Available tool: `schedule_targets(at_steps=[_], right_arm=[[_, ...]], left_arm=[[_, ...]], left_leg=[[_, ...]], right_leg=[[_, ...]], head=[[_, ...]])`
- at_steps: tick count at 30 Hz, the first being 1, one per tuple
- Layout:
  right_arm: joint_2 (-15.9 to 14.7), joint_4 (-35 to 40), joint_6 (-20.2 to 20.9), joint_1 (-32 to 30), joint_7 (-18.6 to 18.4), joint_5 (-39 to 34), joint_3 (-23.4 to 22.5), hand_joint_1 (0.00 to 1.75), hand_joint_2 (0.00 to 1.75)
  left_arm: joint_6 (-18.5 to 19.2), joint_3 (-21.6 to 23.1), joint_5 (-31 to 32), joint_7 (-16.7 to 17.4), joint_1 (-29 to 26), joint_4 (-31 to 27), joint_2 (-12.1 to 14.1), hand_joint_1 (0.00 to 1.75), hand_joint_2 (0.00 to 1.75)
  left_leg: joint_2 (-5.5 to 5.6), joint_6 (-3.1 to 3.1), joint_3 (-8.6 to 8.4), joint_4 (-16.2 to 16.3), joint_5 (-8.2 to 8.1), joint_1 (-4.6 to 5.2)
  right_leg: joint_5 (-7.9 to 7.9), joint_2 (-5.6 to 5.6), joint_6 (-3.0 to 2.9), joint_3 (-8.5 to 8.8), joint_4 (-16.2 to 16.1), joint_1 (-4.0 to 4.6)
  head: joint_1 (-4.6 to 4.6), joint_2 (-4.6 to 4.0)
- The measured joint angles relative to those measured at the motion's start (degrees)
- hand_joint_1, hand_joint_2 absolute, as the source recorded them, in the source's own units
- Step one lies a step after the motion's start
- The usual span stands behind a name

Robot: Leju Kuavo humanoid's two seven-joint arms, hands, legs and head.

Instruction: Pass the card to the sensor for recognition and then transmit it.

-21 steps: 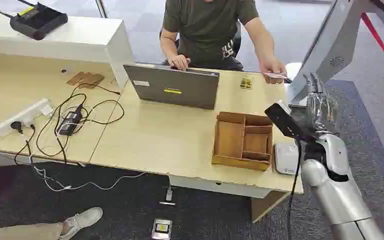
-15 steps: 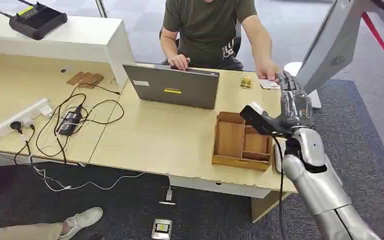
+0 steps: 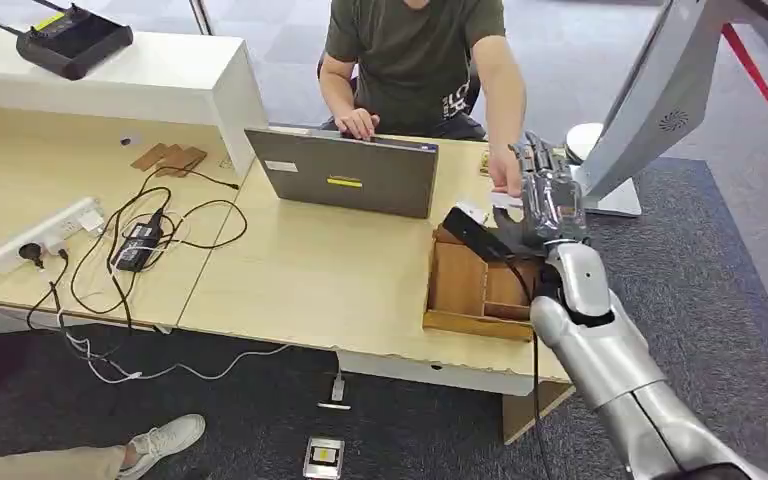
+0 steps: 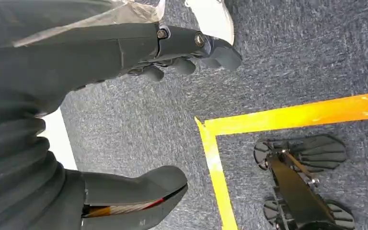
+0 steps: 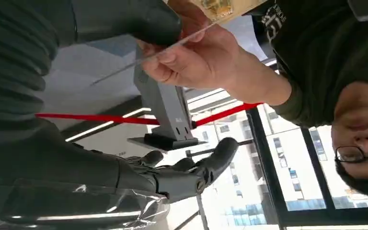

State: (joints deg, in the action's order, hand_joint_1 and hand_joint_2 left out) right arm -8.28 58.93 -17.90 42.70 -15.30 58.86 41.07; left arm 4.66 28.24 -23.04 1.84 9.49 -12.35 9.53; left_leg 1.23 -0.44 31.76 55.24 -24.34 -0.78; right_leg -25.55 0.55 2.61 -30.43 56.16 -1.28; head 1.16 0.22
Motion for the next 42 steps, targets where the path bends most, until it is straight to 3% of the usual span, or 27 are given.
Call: schedule_targets(at_steps=[10,14,17,23,30,35,42], right_arm=[[0.7,-1.9,0.1,0.2,0.6,0.1,1.2,1.75,1.75],[0.7,-2.1,0.0,0.1,2.5,-1.6,1.5,1.75,1.75],[0.2,-0.7,-2.8,-1.3,4.9,-4.4,1.5,1.75,1.75],[-2.5,3.8,-7.7,-6.7,5.2,-10.9,0.2,1.75,1.75],[-6.1,6.7,-13.6,-13.8,7.5,-25.4,-4.7,1.75,1.75],[-8.0,6.5,-14.0,-17.5,8.5,-32.5,-6.7,1.75,1.75],[-9.4,4.7,-12.9,-19.8,8.1,-36.1,-7.2,1.75,1.75]], left_arm=[[-0.7,0.9,0.0,0.4,0.6,0.0,0.0,0.00,1.75],[-1.1,1.0,-0.3,0.3,0.7,0.0,0.0,0.00,1.75],[-2.3,1.0,-1.0,-0.3,0.6,0.0,0.0,0.00,1.75],[-3.1,1.0,-2.6,-1.4,-0.6,0.0,0.0,0.00,1.75],[-4.5,0.8,-5.5,-2.8,-2.9,0.0,0.3,0.00,1.75],[-5.1,0.6,-7.0,-4.1,-4.5,0.1,0.5,0.00,1.75],[-5.8,0.3,-8.6,-4.4,-5.1,0.2,0.5,0.00,1.75]], left_leg=[[-0.02,0.00,-0.01,0.0,0.00,0.00],[-0.05,0.00,-0.03,0.0,0.00,0.00],[-0.04,0.00,-0.05,0.0,0.00,0.00],[-0.05,0.04,-0.04,0.0,-0.05,0.01],[-0.08,0.05,-0.06,0.0,-0.11,0.02],[-0.08,0.05,-0.04,0.0,-0.12,0.01],[-0.08,0.05,-0.03,0.0,-0.12,0.01]], right_leg=[[0.00,0.01,0.00,0.00,0.0,0.00],[0.00,0.02,0.00,-0.01,0.0,0.00],[0.00,0.03,0.00,-0.01,0.0,0.00],[-0.01,0.03,0.00,0.00,-0.1,-0.01],[-0.01,0.07,0.00,0.00,-0.1,-0.02],[-0.02,0.07,0.00,-0.03,-0.1,-0.01],[-0.02,0.08,-0.01,-0.02,-0.1,0.00]], head=[[0.02,0.00],[0.00,0.00],[0.00,0.00],[0.00,0.00],[0.02,0.00],[0.04,0.00],[0.04,0.00]])
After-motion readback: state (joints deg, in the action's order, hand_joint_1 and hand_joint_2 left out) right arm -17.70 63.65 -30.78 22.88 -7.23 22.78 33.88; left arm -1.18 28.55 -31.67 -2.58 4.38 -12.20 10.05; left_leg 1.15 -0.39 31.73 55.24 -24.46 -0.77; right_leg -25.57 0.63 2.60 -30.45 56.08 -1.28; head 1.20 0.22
